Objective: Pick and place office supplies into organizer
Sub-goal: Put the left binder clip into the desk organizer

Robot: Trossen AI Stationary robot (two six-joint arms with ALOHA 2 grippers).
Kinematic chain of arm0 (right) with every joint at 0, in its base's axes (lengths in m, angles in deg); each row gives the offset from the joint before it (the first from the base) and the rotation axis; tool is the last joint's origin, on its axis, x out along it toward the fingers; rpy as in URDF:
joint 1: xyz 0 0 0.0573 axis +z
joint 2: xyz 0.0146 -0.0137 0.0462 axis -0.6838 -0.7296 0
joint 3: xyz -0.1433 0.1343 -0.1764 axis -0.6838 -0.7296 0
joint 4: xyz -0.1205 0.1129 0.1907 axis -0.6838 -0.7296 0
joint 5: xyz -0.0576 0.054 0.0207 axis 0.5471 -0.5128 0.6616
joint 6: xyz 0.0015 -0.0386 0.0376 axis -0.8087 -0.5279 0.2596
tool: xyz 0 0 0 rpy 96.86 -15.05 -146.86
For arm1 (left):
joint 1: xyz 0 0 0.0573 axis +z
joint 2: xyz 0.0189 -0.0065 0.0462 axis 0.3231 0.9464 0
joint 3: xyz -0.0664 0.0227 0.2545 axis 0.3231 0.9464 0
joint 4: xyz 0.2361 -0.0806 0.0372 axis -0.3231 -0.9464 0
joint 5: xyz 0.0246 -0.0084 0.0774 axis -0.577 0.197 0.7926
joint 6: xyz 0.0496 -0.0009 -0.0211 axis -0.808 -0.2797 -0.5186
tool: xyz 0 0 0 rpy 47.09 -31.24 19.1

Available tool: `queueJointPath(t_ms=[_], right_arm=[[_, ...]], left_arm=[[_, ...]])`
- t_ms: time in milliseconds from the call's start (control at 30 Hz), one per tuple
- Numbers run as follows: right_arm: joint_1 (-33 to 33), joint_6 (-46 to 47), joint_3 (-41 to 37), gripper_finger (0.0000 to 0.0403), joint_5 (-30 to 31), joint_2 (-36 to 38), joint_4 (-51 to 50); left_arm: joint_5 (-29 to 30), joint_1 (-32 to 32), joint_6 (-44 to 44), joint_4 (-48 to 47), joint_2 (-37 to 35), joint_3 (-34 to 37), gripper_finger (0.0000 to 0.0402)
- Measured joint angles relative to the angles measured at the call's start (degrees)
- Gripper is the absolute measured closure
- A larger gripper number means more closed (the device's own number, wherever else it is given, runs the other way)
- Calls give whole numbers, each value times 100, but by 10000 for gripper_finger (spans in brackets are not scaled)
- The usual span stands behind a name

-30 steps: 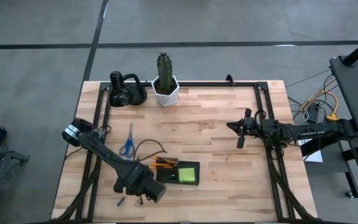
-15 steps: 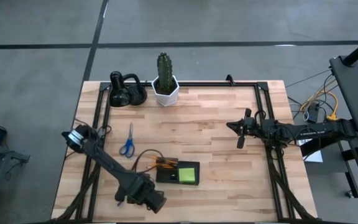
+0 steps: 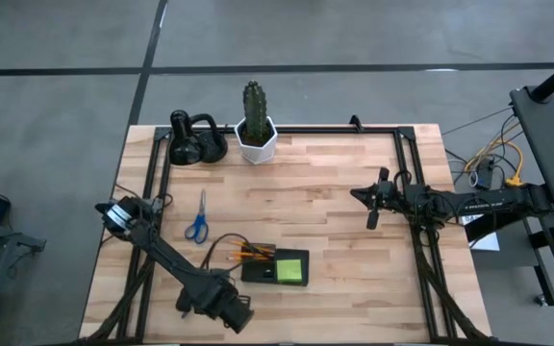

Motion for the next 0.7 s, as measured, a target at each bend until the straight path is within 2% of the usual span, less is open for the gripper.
queueJointPath(t_ms=[700], right_arm=[[-2, -57, 0, 394, 0, 4, -2]], left_arm=[[59, -29, -201, 31, 240, 7, 233]])
